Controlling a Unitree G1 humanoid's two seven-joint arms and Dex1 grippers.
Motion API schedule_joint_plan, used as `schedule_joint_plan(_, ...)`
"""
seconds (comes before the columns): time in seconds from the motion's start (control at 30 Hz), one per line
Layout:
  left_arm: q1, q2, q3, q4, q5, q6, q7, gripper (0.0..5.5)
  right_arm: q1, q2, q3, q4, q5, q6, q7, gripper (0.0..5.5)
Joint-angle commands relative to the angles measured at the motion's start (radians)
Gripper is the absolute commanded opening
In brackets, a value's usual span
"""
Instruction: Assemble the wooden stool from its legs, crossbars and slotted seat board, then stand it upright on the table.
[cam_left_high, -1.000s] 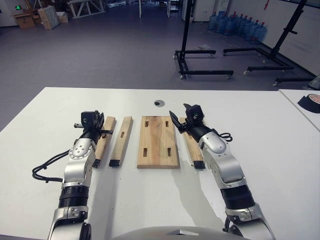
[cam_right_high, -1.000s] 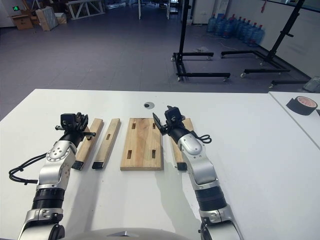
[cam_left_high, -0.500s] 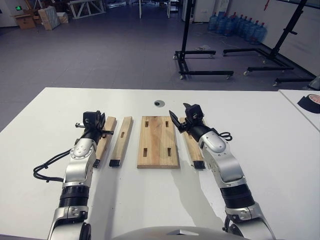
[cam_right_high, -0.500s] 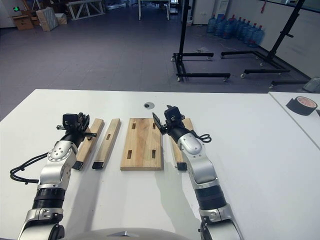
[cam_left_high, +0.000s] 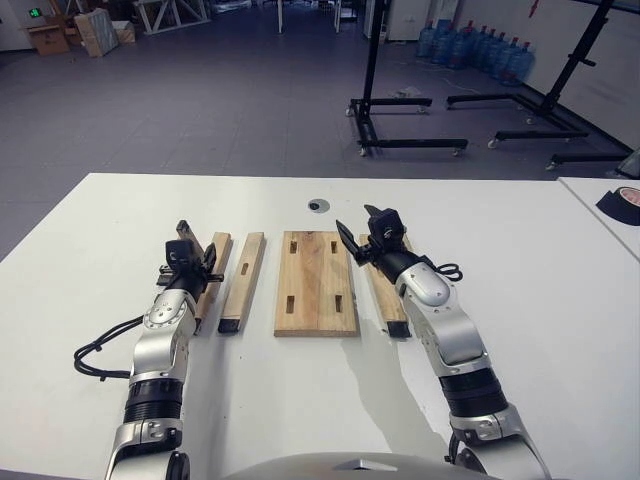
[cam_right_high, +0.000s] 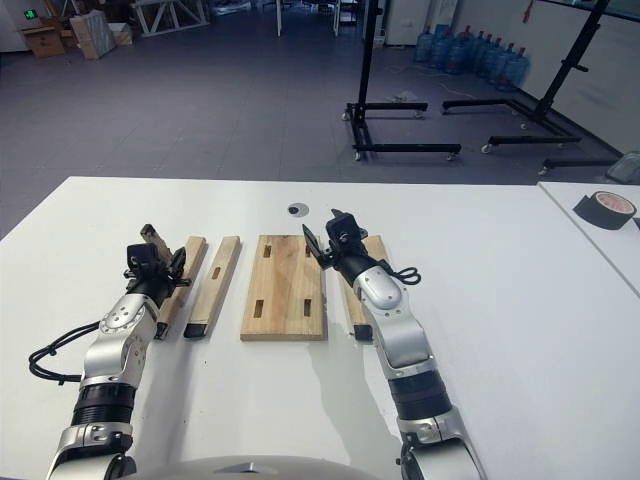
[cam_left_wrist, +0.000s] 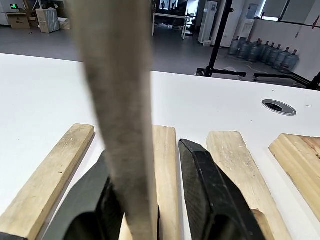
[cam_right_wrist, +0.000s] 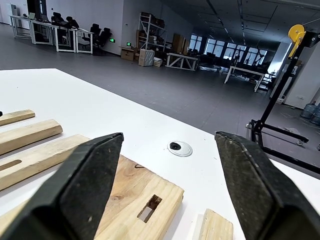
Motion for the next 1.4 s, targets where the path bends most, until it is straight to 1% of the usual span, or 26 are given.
schedule_joint_plan(0.03,-0.018,0.006,-0.002,-0.024,0.006,0.01,0.003,1.6,-0.018,0.0,0.001,0.009,-0.008,-0.009,0.002,3.36)
schedule_joint_plan(0.67,-0.071,0.05,0.019,-0.061,0.013,0.006,-0.006,1.6,-0.012,0.013,0.001,0.013,-0.009,-0.026,-0.005,3.36)
schedule_joint_plan(1.0,-0.124,0.077,0.037,-0.139,-0.006,0.03,-0.005,1.6,-0.016,0.016,-0.002,0.021,-0.01,-0.03,-0.006,3.36)
schedule_joint_plan(1.03,-0.13,0.079,0.042,-0.149,-0.008,0.029,-0.003,1.79,-0.018,0.016,-0.002,0.022,-0.01,-0.031,-0.006,3.36)
schedule_joint_plan(1.07,-0.138,0.083,0.048,-0.16,-0.009,0.026,-0.001,1.85,-0.018,0.017,-0.002,0.023,-0.011,-0.031,-0.006,3.36)
schedule_joint_plan(1.17,-0.161,0.095,0.058,-0.182,-0.002,0.015,0.005,2.38,-0.019,0.019,-0.002,0.026,-0.013,-0.034,-0.005,3.36)
schedule_joint_plan(1.37,-0.177,0.107,0.051,-0.177,0.019,-0.003,0.002,3.35,-0.025,0.021,0.0,0.036,-0.018,-0.041,-0.002,3.36)
schedule_joint_plan(1.4,-0.177,0.106,0.049,-0.177,0.023,-0.002,0.005,3.44,-0.024,0.022,0.0,0.036,-0.019,-0.042,-0.001,3.36)
